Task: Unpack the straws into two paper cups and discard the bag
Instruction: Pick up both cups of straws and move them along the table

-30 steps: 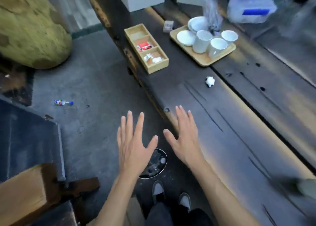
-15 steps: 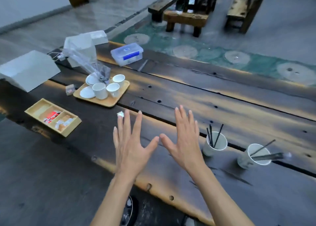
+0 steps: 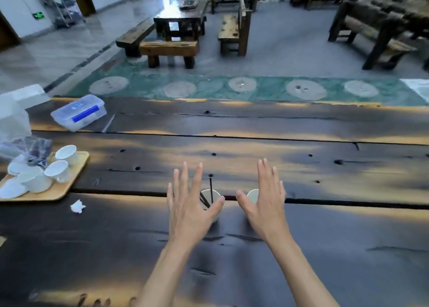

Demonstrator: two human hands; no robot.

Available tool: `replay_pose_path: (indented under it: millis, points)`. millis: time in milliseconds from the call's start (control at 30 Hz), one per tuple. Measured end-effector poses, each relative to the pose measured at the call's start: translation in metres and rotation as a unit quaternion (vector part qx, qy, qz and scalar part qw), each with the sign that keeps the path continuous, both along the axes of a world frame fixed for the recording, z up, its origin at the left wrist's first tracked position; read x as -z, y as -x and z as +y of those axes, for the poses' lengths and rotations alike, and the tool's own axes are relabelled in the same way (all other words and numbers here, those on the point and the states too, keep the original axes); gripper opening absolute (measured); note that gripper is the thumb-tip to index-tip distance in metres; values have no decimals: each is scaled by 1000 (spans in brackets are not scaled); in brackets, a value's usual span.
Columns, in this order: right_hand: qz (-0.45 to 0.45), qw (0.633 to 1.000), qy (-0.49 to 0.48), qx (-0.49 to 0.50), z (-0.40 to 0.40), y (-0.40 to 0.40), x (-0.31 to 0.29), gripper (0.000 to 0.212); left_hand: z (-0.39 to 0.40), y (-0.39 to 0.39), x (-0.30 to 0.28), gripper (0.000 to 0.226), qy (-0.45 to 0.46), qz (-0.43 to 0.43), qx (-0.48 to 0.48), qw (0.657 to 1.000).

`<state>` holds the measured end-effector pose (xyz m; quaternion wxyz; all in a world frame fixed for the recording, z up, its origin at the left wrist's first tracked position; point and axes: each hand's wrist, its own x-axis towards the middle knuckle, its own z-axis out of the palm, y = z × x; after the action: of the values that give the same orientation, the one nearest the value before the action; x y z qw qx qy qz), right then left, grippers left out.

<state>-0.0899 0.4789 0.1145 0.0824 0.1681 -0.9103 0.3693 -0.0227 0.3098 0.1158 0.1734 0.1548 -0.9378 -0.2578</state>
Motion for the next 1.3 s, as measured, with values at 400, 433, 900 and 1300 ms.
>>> replay_pose_path:
  millis: [400,433,900,1300]
  points:
    - [-156,967,175,103,31,-16,76,67,-1,-7,77,110,-242,-15,-100,965]
    - [-175,960,182,120,34,-18,86,65,0,-9,87,112,-284,-26,-119,951]
    - [-380,879,252,139,39,32,160,93,2,41,145,100,-441,-85,-147,881]
    - [-382,872,294,85,36,68,160,70,-2,68,154,71,-455,-95,-133,875]
